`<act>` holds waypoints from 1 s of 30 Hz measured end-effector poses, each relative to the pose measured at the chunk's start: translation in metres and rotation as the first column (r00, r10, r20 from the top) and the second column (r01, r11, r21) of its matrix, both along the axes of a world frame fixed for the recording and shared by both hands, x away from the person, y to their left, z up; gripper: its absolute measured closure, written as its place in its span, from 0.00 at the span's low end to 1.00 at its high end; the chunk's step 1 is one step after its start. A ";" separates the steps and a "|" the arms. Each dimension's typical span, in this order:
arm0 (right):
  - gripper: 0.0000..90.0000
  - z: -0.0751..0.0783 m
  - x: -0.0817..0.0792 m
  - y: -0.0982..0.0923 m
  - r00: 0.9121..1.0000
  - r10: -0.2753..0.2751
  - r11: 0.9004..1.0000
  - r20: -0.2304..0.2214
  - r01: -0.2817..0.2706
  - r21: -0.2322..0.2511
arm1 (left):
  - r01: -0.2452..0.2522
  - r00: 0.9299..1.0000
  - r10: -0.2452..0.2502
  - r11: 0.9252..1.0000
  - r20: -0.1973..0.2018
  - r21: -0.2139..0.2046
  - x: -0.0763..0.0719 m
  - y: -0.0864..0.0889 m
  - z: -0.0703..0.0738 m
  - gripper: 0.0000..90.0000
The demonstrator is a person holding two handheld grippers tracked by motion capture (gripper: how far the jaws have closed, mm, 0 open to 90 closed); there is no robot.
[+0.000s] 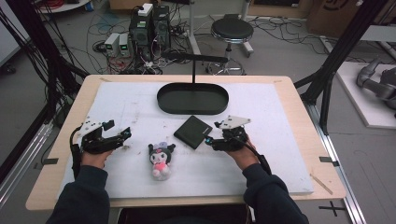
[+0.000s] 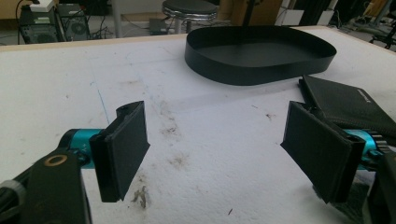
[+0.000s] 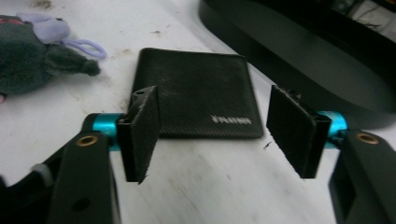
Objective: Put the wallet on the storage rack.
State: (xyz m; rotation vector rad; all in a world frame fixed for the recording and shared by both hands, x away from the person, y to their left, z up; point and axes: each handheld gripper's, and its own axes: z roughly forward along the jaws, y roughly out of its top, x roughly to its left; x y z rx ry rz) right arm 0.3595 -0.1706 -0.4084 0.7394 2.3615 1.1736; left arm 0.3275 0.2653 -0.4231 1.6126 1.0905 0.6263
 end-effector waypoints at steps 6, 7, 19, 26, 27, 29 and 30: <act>0.49 -0.013 0.006 0.027 0.999 0.040 0.998 -0.003 -0.041 -0.045 | -0.001 1.000 0.001 1.000 -0.002 -0.001 0.000 0.000 -0.001 0.24; 0.46 -0.015 0.006 0.031 0.999 0.047 0.997 -0.002 -0.047 -0.059 | -0.001 1.000 0.001 1.000 -0.004 0.005 0.000 0.000 -0.001 0.24; 0.45 -0.039 -0.003 0.070 0.993 0.121 0.975 0.004 -0.118 -0.186 | -0.004 1.000 0.005 1.000 -0.017 0.012 0.001 -0.001 -0.002 0.25; 0.73 -0.036 -0.002 0.067 0.995 0.099 0.974 0.033 -0.090 -0.207 | -0.008 1.000 0.008 1.000 -0.021 0.008 0.001 0.001 -0.003 0.26; 0.83 -0.034 -0.004 0.068 0.994 0.105 0.972 0.040 -0.094 -0.215 | -0.008 1.000 0.008 1.000 -0.023 0.007 0.001 0.001 -0.003 0.26; 0.89 -0.031 -0.007 0.067 0.993 0.107 0.970 0.049 -0.094 -0.226 | -0.009 1.000 0.009 1.000 -0.023 0.007 0.001 0.001 -0.003 0.26; 0.90 -0.029 -0.008 0.066 0.993 0.107 0.970 0.050 -0.093 -0.226 | -0.011 1.000 0.011 1.000 -0.024 0.005 0.001 0.001 -0.003 0.26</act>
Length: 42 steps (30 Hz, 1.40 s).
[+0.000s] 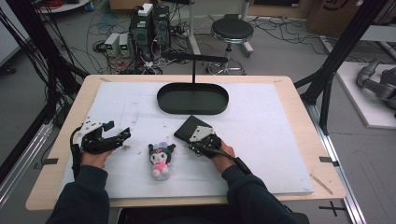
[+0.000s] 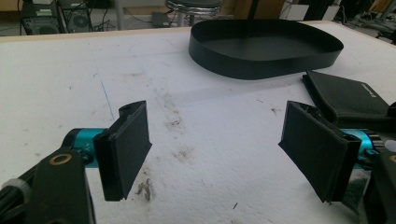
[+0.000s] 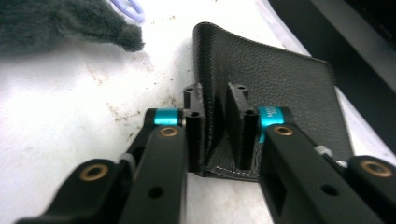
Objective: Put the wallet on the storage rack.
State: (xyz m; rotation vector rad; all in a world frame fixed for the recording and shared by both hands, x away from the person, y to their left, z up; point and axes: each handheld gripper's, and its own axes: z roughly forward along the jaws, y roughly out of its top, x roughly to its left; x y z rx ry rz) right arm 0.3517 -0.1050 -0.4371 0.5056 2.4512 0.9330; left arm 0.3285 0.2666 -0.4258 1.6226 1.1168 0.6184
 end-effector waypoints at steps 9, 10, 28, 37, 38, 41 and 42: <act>0.93 0.039 -0.004 -0.032 0.998 -0.034 0.984 -0.057 0.043 0.173 | -0.005 1.000 0.005 1.000 -0.003 -0.010 0.001 0.002 0.000 0.28; 0.93 0.044 -0.006 -0.037 0.996 -0.045 0.977 -0.081 0.061 0.205 | -0.007 1.000 0.006 1.000 -0.006 -0.013 0.001 0.002 -0.001 0.28; 0.93 0.072 -0.007 -0.132 0.944 -0.271 0.874 -0.190 0.324 0.362 | -0.005 1.000 0.005 1.000 -0.003 -0.006 0.001 0.002 0.000 0.28; 0.92 0.066 0.010 -0.153 0.888 -0.404 0.820 -0.218 0.457 0.345 | -0.005 1.000 0.005 1.000 -0.006 -0.005 0.001 0.002 0.000 0.28; 0.92 0.065 0.012 -0.155 0.880 -0.412 0.809 -0.237 0.473 0.349 | -0.006 1.000 0.006 1.000 -0.004 -0.006 0.000 0.001 0.000 0.28; 0.90 0.063 0.016 -0.159 0.876 -0.400 0.795 -0.269 0.478 0.373 | -0.007 1.000 0.007 1.000 -0.003 -0.007 0.001 0.001 0.000 0.28; 0.85 0.062 0.018 -0.157 0.878 -0.403 0.795 -0.257 0.475 0.378 | -0.008 1.000 0.008 1.000 -0.003 -0.007 0.001 0.002 -0.001 0.28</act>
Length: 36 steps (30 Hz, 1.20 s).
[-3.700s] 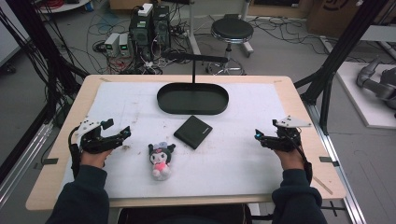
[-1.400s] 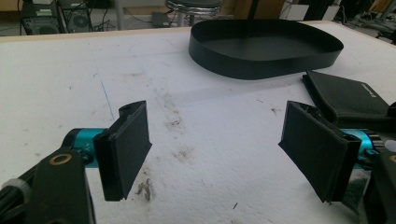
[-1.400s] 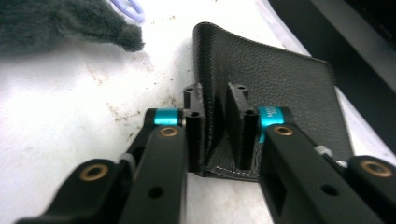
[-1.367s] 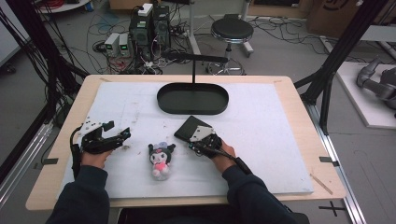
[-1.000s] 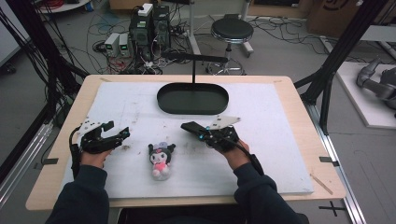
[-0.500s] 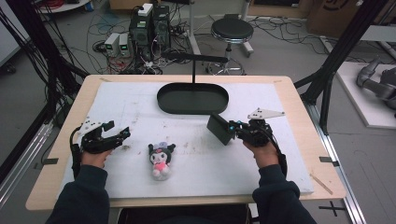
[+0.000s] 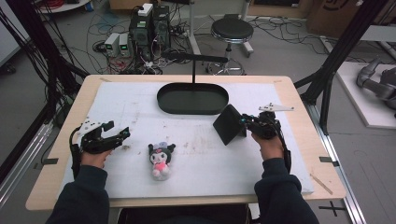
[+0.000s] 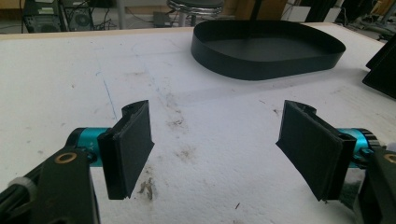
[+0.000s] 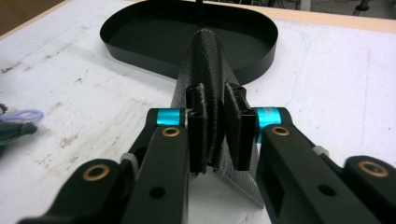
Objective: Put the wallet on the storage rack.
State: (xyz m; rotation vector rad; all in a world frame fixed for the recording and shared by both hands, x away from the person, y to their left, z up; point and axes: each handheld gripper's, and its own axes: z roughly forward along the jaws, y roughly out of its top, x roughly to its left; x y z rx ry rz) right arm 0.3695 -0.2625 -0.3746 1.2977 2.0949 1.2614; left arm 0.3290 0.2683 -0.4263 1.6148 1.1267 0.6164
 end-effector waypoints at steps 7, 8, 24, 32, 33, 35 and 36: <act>0.52 -0.001 -0.006 0.010 0.995 0.014 0.999 0.100 -0.009 -0.045 | 0.001 1.000 -0.001 1.000 -0.001 0.002 0.000 0.000 0.000 0.28; 0.47 -0.002 -0.006 0.011 0.994 0.019 0.999 0.106 -0.014 -0.049 | 0.001 1.000 -0.001 1.000 0.000 0.001 0.000 0.000 0.000 0.28; 0.71 -0.035 0.007 0.026 1.000 0.029 0.996 0.009 -0.028 -0.090 | 0.001 1.000 -0.001 1.000 -0.001 0.003 0.000 -0.001 0.000 0.28; 0.87 -0.023 0.009 0.030 0.997 0.044 0.999 0.060 -0.043 -0.021 | 0.008 1.000 -0.008 1.000 0.006 0.008 0.000 -0.001 0.000 0.29; 0.87 -0.021 0.011 0.031 0.996 0.041 0.999 0.074 -0.039 -0.018 | 0.007 1.000 -0.007 1.000 0.008 0.007 0.000 -0.001 0.000 0.29; 0.87 -0.016 0.015 0.034 0.996 0.039 0.999 0.085 -0.038 -0.008 | 0.006 1.000 -0.006 1.000 0.013 0.002 0.001 -0.001 0.000 0.29; 0.87 -0.013 0.018 0.036 0.995 0.038 0.999 0.094 -0.038 -0.002 | 0.008 1.000 -0.008 1.000 0.013 0.002 0.001 0.000 0.000 0.29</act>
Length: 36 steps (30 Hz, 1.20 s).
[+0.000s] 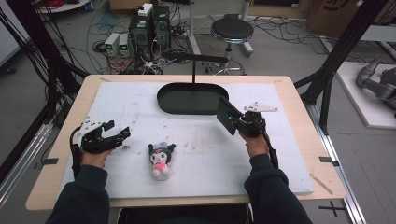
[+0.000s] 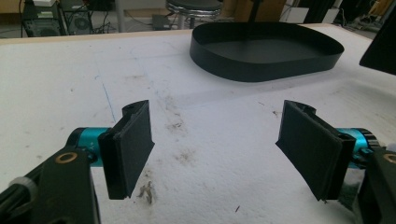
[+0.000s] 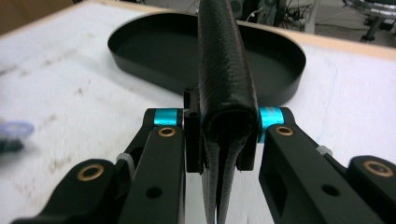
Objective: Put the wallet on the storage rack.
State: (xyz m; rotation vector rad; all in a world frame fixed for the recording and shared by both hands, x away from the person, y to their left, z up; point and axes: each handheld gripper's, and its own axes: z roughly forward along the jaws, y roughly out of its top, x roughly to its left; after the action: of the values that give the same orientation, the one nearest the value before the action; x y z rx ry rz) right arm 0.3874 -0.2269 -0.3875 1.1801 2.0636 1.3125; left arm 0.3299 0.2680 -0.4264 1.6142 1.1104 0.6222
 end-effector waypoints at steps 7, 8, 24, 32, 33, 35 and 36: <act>0.87 0.024 0.027 0.017 0.999 0.003 1.000 0.037 -0.004 0.021 | 0.005 1.000 -0.005 1.000 0.002 0.000 0.000 0.000 0.000 0.29; 0.87 0.026 0.032 0.020 0.999 0.000 1.000 0.040 0.000 0.009 | 0.005 1.000 -0.005 1.000 0.002 0.000 0.000 0.000 0.000 0.29; 0.87 0.012 0.102 0.066 0.989 -0.095 0.973 0.112 0.116 -0.197 | 0.009 1.000 -0.009 1.000 0.001 -0.006 0.002 0.000 -0.001 0.29; 0.87 -0.004 0.120 0.089 0.978 -0.152 0.930 0.143 0.190 -0.314 | 0.011 1.000 -0.011 1.000 0.002 -0.011 0.002 0.000 -0.001 0.29; 0.87 -0.009 0.124 0.094 0.980 -0.158 0.928 0.119 0.188 -0.322 | 0.012 1.000 -0.012 1.000 0.001 -0.010 0.002 0.000 -0.001 0.29; 0.87 -0.012 0.125 0.096 0.981 -0.158 0.925 0.114 0.187 -0.330 | 0.013 1.000 -0.013 1.000 0.001 -0.010 0.002 0.000 -0.001 0.29; 0.87 -0.014 0.126 0.099 0.982 -0.155 0.926 0.108 0.183 -0.330 | 0.015 1.000 -0.015 1.000 0.000 -0.008 0.002 0.000 -0.001 0.29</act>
State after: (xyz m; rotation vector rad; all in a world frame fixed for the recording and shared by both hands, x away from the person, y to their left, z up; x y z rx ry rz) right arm 0.5137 -0.1280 -0.4014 1.1013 1.9789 0.8662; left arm 0.3315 0.2677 -0.4273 1.6138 1.0985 0.6069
